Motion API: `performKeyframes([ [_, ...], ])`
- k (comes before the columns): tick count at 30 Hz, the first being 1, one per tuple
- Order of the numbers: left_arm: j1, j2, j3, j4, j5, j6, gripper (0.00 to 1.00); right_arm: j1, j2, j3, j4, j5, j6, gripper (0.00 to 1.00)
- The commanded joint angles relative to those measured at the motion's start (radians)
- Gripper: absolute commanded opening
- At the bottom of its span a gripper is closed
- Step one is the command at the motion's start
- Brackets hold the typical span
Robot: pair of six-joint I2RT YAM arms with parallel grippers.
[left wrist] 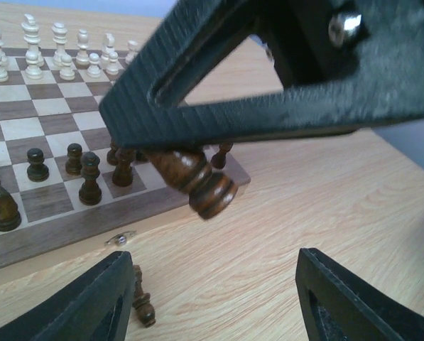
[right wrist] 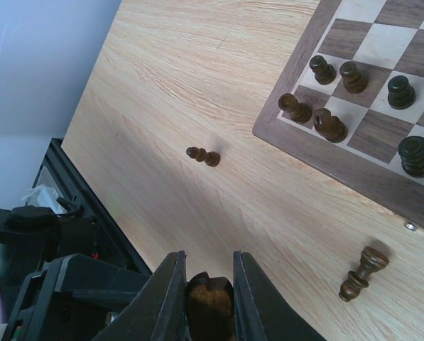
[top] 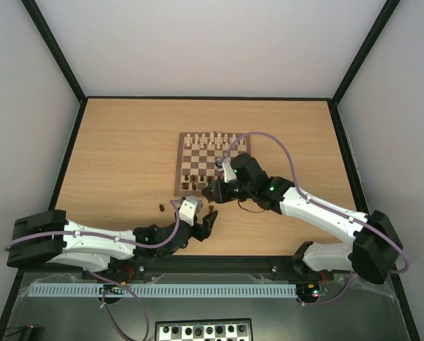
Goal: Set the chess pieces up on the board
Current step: Adjust the chess piece.
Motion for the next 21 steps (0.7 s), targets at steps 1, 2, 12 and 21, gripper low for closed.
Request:
performKeyframes([
  [1, 0.0, 0.013, -0.008, 0.132, -0.059, -0.004, 0.67, -0.004, 0.001, -0.022, 0.034, -0.034, 0.018, 0.17],
  [2, 0.0, 0.013, -0.016, 0.152, -0.068, -0.002, 0.68, -0.003, -0.002, -0.026, 0.039, -0.04, 0.021, 0.17],
  [12, 0.052, 0.107, -0.001, 0.246, -0.06, -0.011, 0.5, -0.003, -0.015, -0.057, 0.068, -0.075, 0.035, 0.17],
  [21, 0.066, 0.112, -0.012, 0.247, -0.06, -0.008, 0.23, -0.003, -0.045, -0.054, 0.046, -0.068, 0.026, 0.17],
])
